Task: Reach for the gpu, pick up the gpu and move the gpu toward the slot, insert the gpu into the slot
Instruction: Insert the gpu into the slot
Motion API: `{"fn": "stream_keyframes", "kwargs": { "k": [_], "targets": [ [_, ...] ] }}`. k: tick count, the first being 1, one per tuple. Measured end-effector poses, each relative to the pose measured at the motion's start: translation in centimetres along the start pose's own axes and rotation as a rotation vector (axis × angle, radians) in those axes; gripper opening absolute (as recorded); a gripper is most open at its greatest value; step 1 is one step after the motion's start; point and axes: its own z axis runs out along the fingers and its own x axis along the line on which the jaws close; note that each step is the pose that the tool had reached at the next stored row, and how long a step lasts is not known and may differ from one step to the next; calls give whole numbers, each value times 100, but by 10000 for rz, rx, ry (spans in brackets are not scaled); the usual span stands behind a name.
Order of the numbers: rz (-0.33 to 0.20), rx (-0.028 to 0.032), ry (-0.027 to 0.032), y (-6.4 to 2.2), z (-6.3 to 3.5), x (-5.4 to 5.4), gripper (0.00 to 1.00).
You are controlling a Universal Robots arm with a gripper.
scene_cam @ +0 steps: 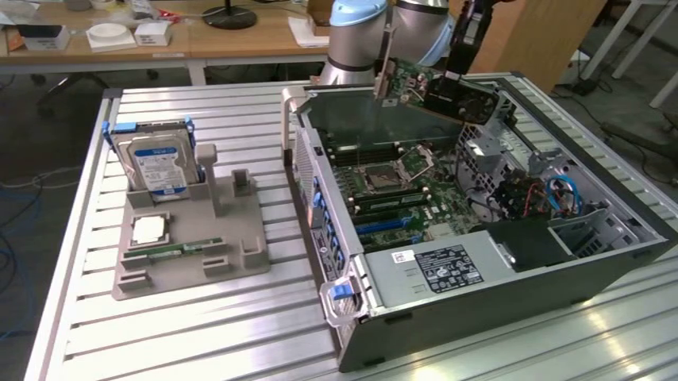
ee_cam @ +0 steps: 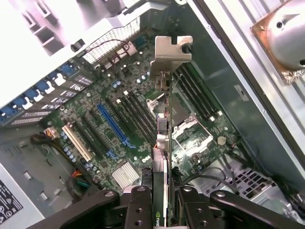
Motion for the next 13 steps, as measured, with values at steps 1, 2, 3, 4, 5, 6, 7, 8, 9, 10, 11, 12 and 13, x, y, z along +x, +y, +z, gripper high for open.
{"fn": "stream_keyframes", "kwargs": {
  "k": [1, 2, 3, 4, 5, 6, 7, 8, 9, 10, 11, 12, 13],
  "targets": [
    [-123, -6, 3, 0, 0, 0, 25],
    [-245, -11, 5, 0, 1, 1, 25],
    [-366, -17, 8, -1, 1, 1, 25],
    [-487, -22, 10, -1, 2, 1, 25],
    [-615, -28, 13, -1, 3, 2, 25],
    [-734, -33, 16, -1, 3, 2, 25],
    [-852, -39, 18, -2, 3, 2, 25],
    [-969, -44, 21, -2, 4, 2, 25],
    [-1088, -50, 23, -2, 5, 3, 25],
    [-1211, -55, 26, -2, 5, 3, 25],
    [-1342, -61, 29, -2, 6, 3, 25],
    [-1471, -67, 32, -2, 7, 3, 25],
    [-1590, -73, 34, -3, 8, 4, 25]
  ]
}}
